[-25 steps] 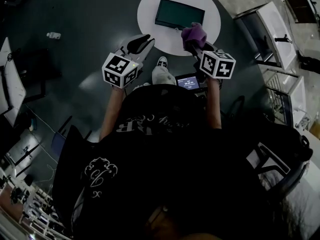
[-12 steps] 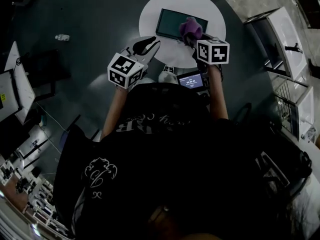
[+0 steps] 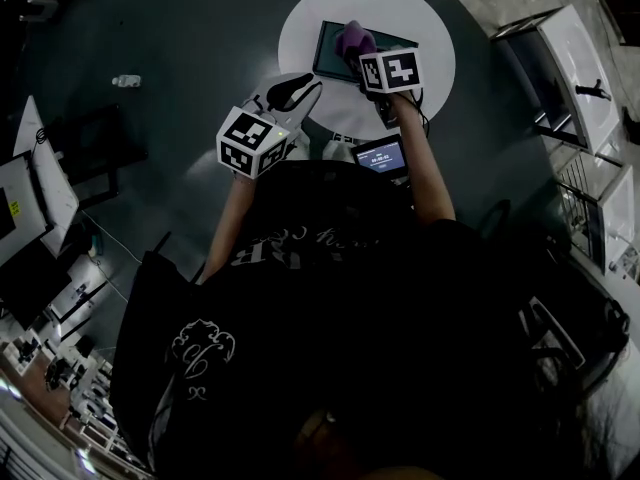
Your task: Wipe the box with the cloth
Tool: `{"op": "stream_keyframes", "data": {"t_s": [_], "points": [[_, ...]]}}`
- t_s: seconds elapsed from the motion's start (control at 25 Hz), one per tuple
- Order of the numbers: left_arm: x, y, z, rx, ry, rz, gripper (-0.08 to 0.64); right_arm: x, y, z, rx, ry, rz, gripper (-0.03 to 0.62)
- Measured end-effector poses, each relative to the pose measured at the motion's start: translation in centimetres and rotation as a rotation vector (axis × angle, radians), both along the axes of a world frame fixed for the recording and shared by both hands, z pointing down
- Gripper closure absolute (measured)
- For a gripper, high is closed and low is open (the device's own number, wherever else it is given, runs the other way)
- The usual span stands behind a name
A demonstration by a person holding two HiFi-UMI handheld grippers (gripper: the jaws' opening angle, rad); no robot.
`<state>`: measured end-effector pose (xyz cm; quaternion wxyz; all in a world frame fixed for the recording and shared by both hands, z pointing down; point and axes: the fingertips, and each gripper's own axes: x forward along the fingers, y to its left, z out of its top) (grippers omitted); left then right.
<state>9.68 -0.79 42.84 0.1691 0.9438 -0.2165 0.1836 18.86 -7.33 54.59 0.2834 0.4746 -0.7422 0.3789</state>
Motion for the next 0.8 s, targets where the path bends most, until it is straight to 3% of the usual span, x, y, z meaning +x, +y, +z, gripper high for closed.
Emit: {"op": "stream_keyframes", "data": {"t_s": [0.48,0.8], "points": [[-2.9,-5.6,0.6,-0.012,0.007,0.176,0.488,-5.2,-5.7,4.8,-0.112,0.01,0.083,0.482],[-2.5,-7.7,1.3,-0.024,0.031,0.288,0.488,-1.0,-5.5,7.6,-0.207,0.112,0.188,0.482]]}}
